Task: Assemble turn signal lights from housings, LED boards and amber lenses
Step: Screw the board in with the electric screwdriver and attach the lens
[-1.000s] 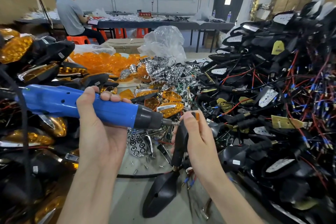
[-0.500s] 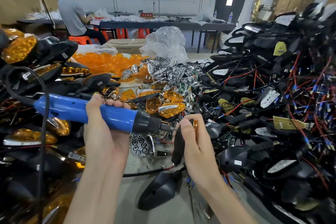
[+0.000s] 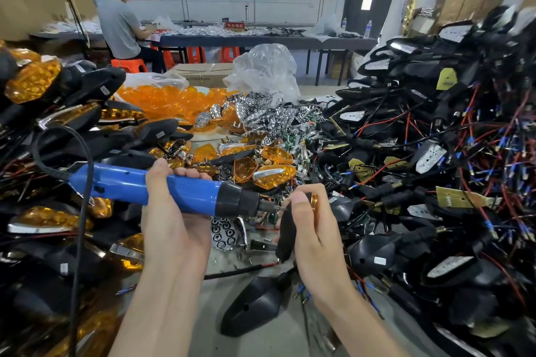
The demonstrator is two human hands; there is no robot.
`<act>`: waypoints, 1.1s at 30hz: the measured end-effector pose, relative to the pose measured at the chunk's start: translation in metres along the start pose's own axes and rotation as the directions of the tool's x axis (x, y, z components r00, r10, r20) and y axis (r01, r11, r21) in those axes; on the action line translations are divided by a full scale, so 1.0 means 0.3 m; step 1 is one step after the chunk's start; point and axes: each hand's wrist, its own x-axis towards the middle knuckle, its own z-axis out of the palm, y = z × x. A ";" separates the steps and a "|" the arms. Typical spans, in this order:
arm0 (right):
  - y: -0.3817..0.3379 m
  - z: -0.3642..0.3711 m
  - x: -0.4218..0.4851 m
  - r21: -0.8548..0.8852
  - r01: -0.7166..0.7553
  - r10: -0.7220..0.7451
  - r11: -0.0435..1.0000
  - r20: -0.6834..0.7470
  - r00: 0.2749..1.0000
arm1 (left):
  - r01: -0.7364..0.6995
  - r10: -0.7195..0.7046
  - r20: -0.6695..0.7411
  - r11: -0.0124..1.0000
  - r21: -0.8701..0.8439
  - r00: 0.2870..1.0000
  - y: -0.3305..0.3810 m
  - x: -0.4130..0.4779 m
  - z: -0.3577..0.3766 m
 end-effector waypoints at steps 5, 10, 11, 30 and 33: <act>0.007 0.000 0.001 -0.022 0.021 -0.021 1.000 0.007 1.000 | 0.014 -0.014 -0.015 1.000 -0.009 1.000 0.001 0.004 -0.005; 0.011 0.001 -0.002 -0.036 0.055 -0.055 0.998 0.004 0.998 | 0.027 -0.027 -0.017 1.000 -0.006 0.999 0.010 0.000 -0.009; 0.010 0.000 -0.003 -0.046 0.065 -0.065 0.997 0.003 0.998 | 0.033 -0.033 -0.021 0.999 -0.007 0.999 0.010 -0.001 -0.009; -0.060 -0.096 0.020 0.214 0.101 -0.046 0.972 -0.250 0.967 | 0.087 -0.106 -0.187 0.991 -0.105 0.977 0.064 -0.008 0.012; -0.089 -0.106 0.036 0.335 0.089 0.008 0.938 -0.278 0.960 | 0.157 -0.148 -0.263 0.987 0.014 0.953 0.036 -0.040 0.019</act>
